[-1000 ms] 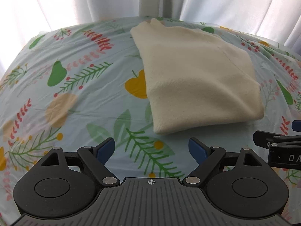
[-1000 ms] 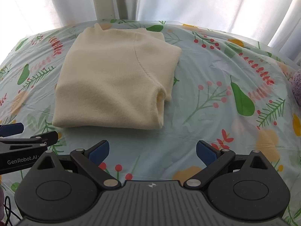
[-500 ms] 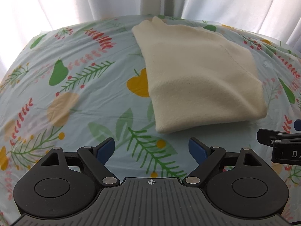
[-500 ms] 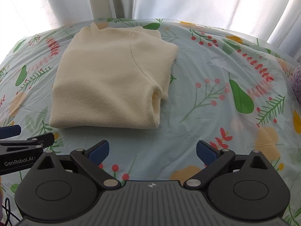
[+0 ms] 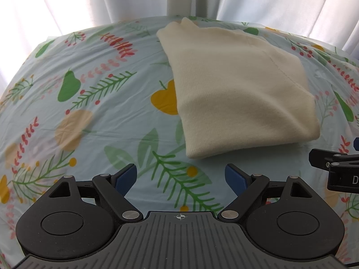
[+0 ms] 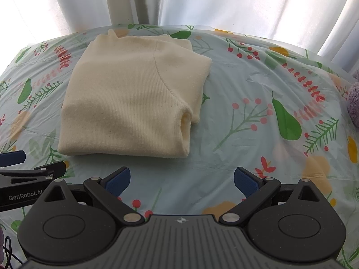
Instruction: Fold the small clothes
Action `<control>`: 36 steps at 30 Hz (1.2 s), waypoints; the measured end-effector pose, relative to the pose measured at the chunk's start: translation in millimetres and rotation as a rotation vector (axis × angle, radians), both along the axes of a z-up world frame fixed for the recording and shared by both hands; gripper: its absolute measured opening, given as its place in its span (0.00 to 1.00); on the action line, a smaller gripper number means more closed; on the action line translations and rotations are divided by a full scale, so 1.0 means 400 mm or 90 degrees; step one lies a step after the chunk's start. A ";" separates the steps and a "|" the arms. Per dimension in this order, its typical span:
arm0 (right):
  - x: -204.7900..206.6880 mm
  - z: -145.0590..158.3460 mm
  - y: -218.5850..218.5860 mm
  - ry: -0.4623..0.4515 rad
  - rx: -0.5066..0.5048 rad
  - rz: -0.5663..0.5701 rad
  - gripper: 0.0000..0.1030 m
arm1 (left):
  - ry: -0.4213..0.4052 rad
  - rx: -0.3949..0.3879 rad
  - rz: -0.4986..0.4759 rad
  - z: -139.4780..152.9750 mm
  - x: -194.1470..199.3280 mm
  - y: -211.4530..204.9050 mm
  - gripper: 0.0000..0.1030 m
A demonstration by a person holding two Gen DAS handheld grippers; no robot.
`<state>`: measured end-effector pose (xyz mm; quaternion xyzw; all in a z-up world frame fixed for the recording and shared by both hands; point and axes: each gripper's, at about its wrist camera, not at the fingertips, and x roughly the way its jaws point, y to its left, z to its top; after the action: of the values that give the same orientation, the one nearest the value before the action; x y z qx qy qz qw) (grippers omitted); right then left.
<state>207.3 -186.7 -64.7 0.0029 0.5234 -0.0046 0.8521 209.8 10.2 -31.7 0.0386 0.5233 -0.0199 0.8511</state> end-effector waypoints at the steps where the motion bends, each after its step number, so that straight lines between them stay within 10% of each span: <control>1: 0.000 0.000 0.000 -0.001 0.000 0.000 0.96 | 0.000 0.000 0.000 0.000 0.001 0.000 0.88; 36: 0.006 -0.003 0.001 -0.002 0.000 0.001 0.96 | -0.001 0.003 0.000 -0.006 0.007 0.005 0.88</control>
<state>209.6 -186.2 -65.9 0.0023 0.5222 -0.0043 0.8528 212.4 12.3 -34.0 0.0407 0.5228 -0.0187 0.8513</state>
